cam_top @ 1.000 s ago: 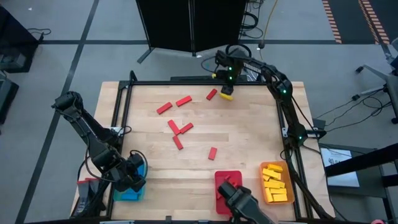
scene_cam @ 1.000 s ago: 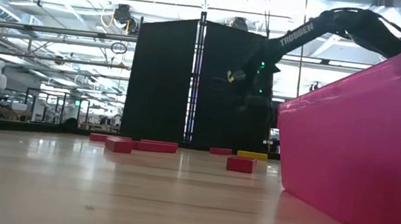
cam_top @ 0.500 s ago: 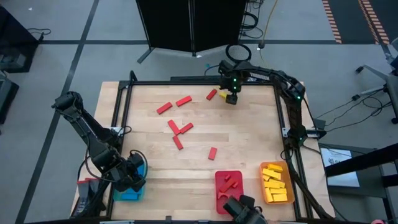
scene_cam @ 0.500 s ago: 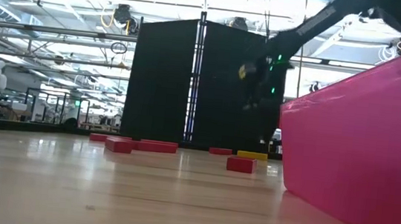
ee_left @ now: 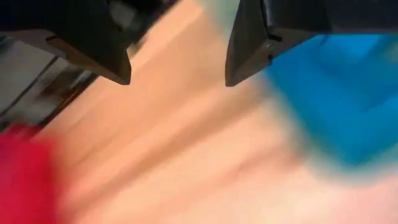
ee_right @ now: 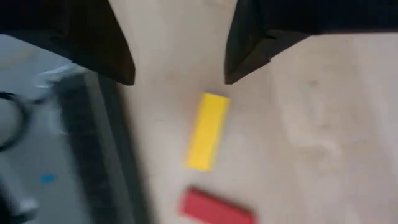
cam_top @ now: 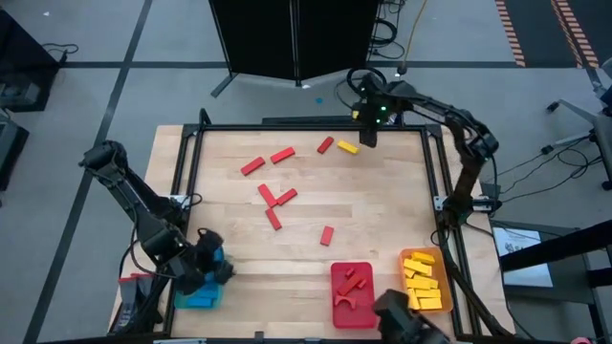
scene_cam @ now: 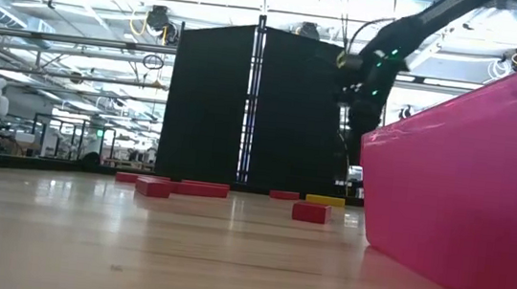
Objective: Sort blocks
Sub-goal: Put the yellow block into the orange bin
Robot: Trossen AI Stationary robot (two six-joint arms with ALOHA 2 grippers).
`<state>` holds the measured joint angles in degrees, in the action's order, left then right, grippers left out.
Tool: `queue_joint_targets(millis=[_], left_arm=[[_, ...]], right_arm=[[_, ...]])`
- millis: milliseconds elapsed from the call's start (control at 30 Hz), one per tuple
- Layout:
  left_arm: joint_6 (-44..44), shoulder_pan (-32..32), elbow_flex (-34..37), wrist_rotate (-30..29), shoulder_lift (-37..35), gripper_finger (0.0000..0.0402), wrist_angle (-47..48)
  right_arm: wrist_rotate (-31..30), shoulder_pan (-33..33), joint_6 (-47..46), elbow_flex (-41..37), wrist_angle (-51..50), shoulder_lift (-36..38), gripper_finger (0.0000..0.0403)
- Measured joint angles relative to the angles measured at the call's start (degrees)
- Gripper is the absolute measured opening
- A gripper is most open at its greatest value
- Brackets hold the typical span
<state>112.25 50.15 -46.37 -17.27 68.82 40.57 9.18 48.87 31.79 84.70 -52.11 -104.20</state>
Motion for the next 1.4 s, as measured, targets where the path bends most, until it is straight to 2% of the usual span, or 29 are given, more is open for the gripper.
queue_joint_targets(millis=[67, 133, 233, 300, 333, 433, 500, 600, 733, 867, 933, 1200, 1400], left_arm=[[-0.04, -2.79, -0.02, -7.9, 0.0, 0.026, -1.1], [-0.51, -7.72, -0.02, -12.13, -0.21, 0.0245, -0.52], [-6.81, -17.15, -0.02, -14.46, -0.81, 0.0206, -0.12], [-15.64, -24.09, -0.02, -14.58, -1.37, 0.0173, -2.8], [-20.94, -27.59, -0.02, -14.51, -1.55, 0.0155, -5.38], [-36.36, -36.94, -0.02, -13.16, -1.6, 0.0096, -14.26], [-45.29, -42.21, -0.02, -10.75, -1.6, 0.0053, -20.9], [-53.83, -48.18, -0.02, -9.38, -1.6, 0.0009, -30.26], [-59.19, -53.11, -0.02, -9.05, -1.62, 0.0011, -39.43], [-60.23, -55.26, -0.02, -8.66, -1.62, 0.0012, -41.76], [-60.24, -55.97, -0.02, -8.66, -1.62, 0.0012, -41.48], [-61.24, -56.6, -0.02, -8.7, -1.62, 0.0012, -41.39], [-61.85, -56.56, -0.02, -8.66, -1.62, 0.0012, -41.35]], right_arm=[[-2.5, 0.43, 0.18, -1.56, 1.26, 3.32, 0.0214], [-4.09, 0.6, 0.26, -2.21, 1.23, 6.62, 0.0172], [-4.35, 0.57, -1.61, -2.8, 0.86, 11.43, 0.0094], [-4.32, 0.56, -2.45, -3.52, 0.96, 14.07, 0.0033], [-4.48, 0.56, -2.59, -4.06, 1.26, 15.04, 0.0017], [-4.72, 0.98, -6.77, -5.94, 4.23, 15.6, 0.0005], [-2.21, 1.7, -8.14, -8.72, 6.05, 15.41, 0.0002], [1.34, 3.12, -7.69, -14.95, 12.44, 15.34, 0.0001], [3.09, 4.85, -10.66, -24.51, 23.19, 15.16, 0.0001], [14.44, 4.74, -18.31, -29.93, 36.24, 15.07, 0.0], [15.46, 4.43, -20.38, -30.43, 38.74, 13.52, 0.0], [16.32, 1.69, -15.97, -22.72, 26.55, 1.23, 0.0], [13.98, 0.32, -13.39, -15.54, 22.48, -2.45, 0.0]])
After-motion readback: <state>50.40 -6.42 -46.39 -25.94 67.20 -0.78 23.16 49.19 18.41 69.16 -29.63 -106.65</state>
